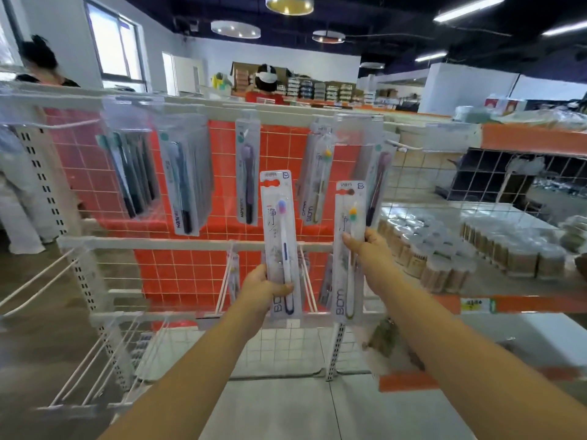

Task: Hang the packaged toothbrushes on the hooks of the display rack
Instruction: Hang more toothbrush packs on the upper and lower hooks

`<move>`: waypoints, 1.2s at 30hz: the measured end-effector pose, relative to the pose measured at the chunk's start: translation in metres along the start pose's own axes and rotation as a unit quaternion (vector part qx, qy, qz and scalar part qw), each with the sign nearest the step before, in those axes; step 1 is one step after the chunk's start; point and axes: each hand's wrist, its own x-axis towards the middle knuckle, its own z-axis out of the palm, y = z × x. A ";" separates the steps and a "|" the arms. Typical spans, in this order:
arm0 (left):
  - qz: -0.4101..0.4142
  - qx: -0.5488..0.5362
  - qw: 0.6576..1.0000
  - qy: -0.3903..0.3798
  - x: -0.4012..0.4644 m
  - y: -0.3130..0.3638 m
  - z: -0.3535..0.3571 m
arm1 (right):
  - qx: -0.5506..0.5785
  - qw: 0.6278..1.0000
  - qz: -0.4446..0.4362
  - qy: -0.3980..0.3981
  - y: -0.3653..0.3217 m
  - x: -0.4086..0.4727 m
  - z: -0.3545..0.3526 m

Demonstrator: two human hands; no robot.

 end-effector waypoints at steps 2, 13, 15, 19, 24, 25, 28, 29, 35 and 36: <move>0.002 -0.001 1.000 0.005 0.008 0.005 0.000 | 0.010 1.000 -0.010 0.017 -0.011 0.015 0.004; 0.006 -0.002 1.000 0.000 0.032 0.009 -0.006 | -0.007 0.994 -0.104 0.018 -0.047 0.046 0.019; 0.008 -0.001 1.000 -0.007 0.035 0.011 -0.005 | -0.036 0.993 -0.117 -0.002 -0.049 0.046 0.020; 0.012 0.005 1.000 -0.013 0.038 0.007 -0.001 | -0.049 0.990 -0.124 -0.043 -0.048 0.044 0.023; 0.005 0.018 1.000 -0.011 0.040 0.001 0.000 | -0.073 0.988 -0.113 -0.073 -0.045 0.050 0.020; 0.003 0.020 1.000 -0.012 0.042 0.001 0.000 | -0.081 0.987 -0.112 -0.077 -0.045 0.052 0.020; -0.008 0.029 1.000 -0.005 0.049 0.002 0.000 | -0.127 0.984 -0.102 -0.072 -0.046 0.062 0.021; -0.012 0.030 0.999 -0.001 0.052 0.003 0.001 | -0.142 0.983 -0.092 -0.067 -0.047 0.066 0.022; -0.014 0.033 0.999 0.017 0.071 0.005 0.006 | -0.218 0.970 -0.068 -0.086 -0.062 0.097 0.028; -0.016 0.034 0.999 0.019 0.073 0.005 0.006 | -0.224 0.968 -0.066 -0.088 -0.064 0.102 0.030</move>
